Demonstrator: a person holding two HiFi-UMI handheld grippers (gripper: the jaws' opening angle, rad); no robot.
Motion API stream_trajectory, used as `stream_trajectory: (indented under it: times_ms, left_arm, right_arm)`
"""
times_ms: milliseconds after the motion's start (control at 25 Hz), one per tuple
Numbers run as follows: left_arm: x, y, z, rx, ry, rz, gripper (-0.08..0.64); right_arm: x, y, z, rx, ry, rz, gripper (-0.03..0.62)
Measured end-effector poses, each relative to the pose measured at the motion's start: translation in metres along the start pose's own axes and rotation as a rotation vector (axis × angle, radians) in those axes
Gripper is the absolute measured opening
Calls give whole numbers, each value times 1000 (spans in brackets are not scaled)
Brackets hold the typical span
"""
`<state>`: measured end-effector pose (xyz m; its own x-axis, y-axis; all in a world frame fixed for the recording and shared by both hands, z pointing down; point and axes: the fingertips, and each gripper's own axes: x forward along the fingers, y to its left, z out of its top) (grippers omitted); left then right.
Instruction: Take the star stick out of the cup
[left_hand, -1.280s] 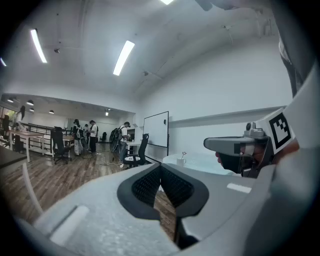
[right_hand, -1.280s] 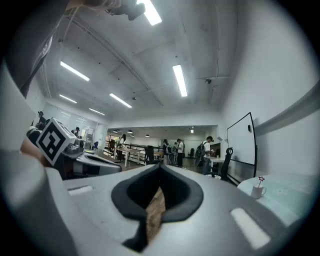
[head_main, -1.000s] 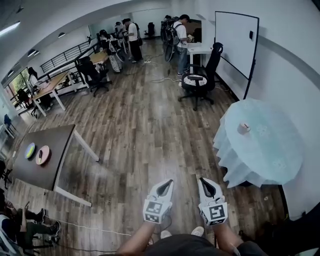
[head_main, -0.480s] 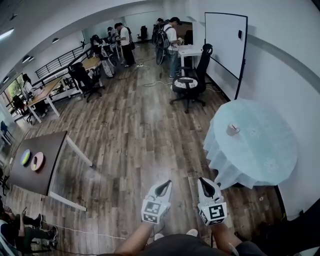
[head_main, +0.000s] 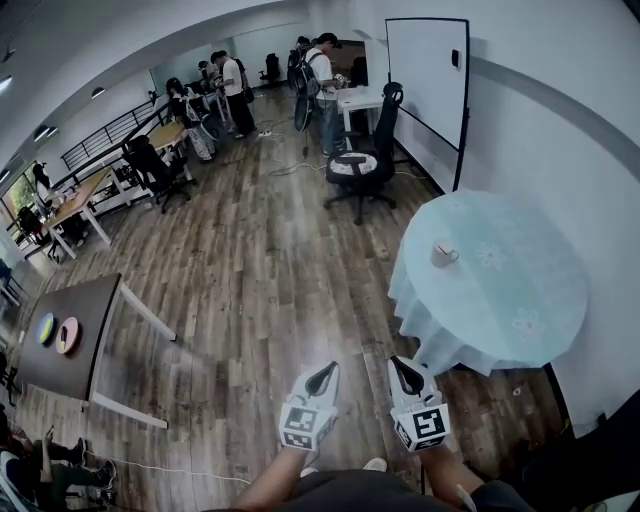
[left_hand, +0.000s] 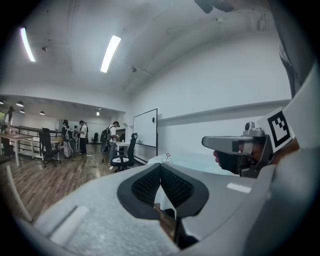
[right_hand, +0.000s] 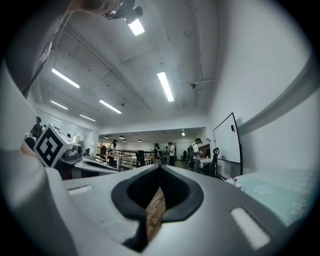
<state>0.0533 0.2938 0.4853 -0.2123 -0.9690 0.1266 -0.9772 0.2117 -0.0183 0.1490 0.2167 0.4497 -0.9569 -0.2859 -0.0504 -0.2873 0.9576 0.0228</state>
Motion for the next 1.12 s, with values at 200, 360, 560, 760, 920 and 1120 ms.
stream_trajectory:
  times_ms: [200,360,560,760,920,1120]
  left_arm:
    - [20,-18,-2,7,10,-34,5]
    - [35,-15,-1,4,13,-52,5]
    - [60,-6,-2,-12,12,-79,5]
    - [79,15,5,-10,-6,-108,6]
    - [93,38,9,-18,-10,-122,5]
    - [105,66,11,-26,-26,-142,5]
  right_arm:
    - [-6,-23,-11,30,18,-25,3]
    - [-2,-33,-13,30,26,-46,3]
    - [14,-48,-14,33,36,-77,3]
    - [41,-55,-7,25,29,-105,3]
    - [67,-57,-5,11,38,-126,3]
    - [95,-54,-5,12,32,-150,3]
